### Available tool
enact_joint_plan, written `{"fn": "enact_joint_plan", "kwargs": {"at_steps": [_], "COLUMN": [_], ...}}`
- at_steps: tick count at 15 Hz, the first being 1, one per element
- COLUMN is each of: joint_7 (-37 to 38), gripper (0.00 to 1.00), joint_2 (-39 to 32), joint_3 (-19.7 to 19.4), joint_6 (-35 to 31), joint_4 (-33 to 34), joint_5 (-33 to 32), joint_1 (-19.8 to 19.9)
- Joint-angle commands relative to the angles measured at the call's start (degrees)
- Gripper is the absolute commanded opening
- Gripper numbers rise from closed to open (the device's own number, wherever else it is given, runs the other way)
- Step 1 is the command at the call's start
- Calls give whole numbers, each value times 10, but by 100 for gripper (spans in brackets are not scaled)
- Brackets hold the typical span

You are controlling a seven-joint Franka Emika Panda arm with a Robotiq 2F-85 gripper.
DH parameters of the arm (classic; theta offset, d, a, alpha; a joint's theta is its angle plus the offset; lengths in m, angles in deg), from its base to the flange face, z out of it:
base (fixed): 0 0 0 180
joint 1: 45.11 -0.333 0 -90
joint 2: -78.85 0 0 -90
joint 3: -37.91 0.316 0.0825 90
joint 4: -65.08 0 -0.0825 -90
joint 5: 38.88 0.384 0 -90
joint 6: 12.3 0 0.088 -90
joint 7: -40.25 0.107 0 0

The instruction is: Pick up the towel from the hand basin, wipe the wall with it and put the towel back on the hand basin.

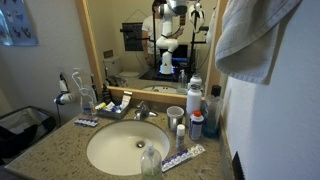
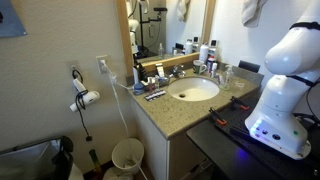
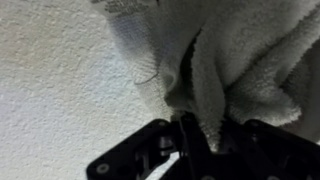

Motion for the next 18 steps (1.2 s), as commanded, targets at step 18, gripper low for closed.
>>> {"fn": "enact_joint_plan", "kwargs": {"at_steps": [18], "joint_7": [-365], "gripper": [4], "joint_2": [257], "joint_3": [89], "joint_6": [-111], "joint_4": [-113], "joint_5": [349], "joint_1": [-114]}}
